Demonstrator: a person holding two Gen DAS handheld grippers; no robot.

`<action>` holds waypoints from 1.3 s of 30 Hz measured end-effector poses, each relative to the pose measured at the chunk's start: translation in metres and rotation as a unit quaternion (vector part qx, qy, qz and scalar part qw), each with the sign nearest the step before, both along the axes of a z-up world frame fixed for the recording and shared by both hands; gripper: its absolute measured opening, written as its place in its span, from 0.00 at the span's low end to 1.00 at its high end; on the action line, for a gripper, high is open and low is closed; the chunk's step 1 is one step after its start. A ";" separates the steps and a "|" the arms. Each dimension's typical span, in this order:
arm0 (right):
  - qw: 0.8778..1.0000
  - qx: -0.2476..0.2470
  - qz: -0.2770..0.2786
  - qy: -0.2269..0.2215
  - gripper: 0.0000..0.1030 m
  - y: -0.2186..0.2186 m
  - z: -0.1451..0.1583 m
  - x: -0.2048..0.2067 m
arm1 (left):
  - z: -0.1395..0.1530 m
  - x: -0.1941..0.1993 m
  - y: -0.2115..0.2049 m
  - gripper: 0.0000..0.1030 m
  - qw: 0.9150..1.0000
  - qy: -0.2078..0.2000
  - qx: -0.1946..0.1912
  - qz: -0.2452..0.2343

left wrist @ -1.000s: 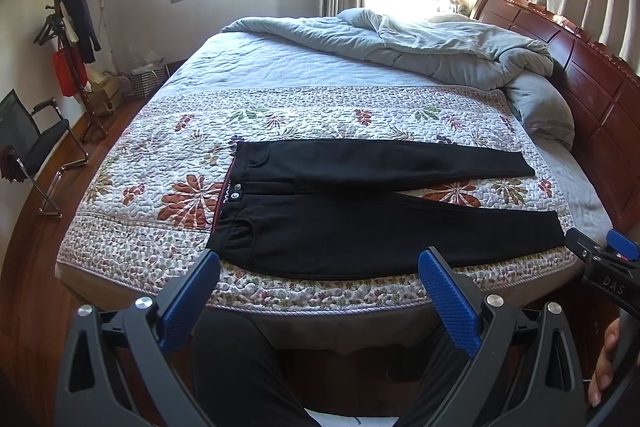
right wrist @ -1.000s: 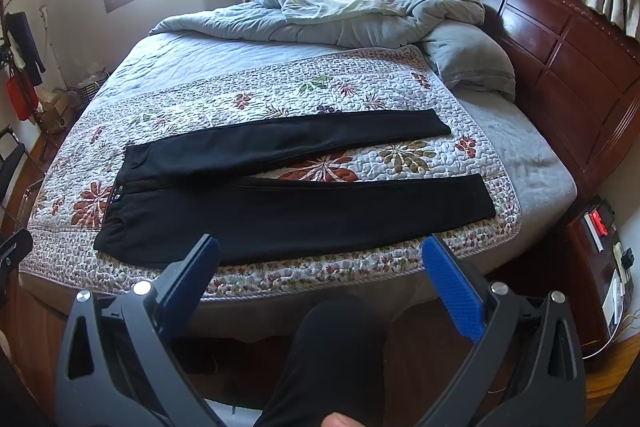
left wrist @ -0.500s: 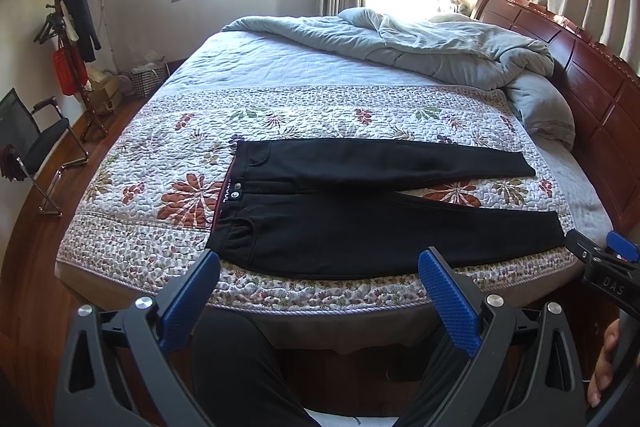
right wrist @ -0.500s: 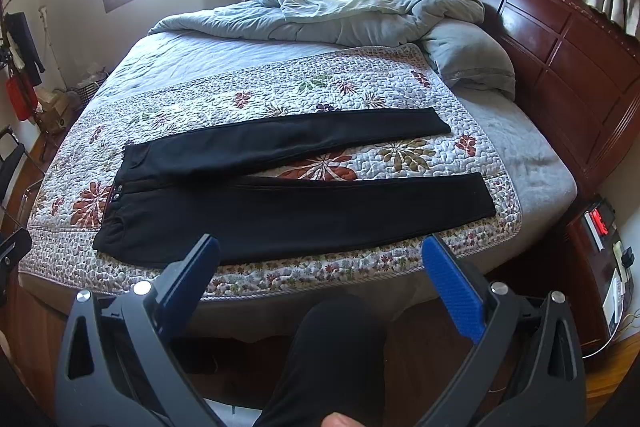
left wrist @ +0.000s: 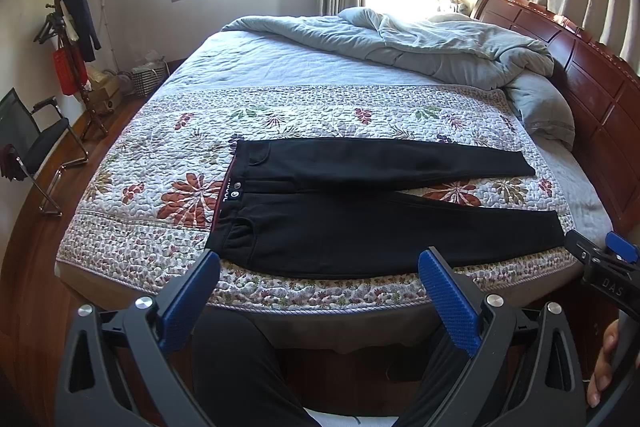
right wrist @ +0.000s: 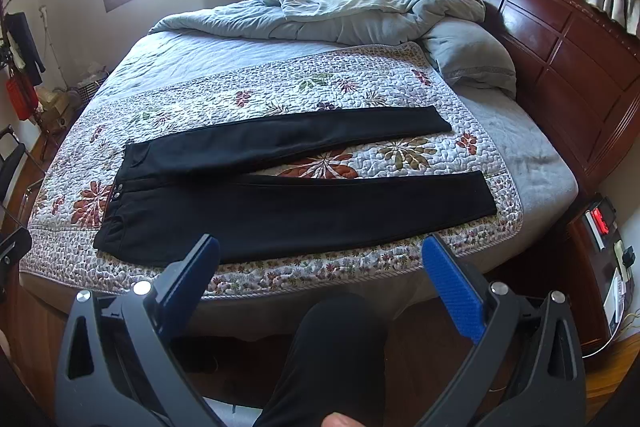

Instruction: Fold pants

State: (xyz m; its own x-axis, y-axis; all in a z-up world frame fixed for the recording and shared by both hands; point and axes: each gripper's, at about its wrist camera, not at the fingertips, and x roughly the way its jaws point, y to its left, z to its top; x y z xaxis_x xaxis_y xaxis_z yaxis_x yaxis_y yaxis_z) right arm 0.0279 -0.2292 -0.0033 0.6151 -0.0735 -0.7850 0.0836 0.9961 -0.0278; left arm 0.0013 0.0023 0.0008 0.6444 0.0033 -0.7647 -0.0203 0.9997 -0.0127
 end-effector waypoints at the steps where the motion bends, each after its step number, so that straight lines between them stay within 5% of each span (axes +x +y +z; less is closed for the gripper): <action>1: 1.000 0.000 0.000 0.000 0.98 0.000 0.000 0.000 | 0.000 0.000 0.000 0.96 1.000 0.000 0.000 0.000; 39: 1.000 0.003 -0.003 0.007 0.98 -0.002 -0.006 0.002 | -0.001 0.002 -0.002 0.96 1.000 0.005 0.000 -0.001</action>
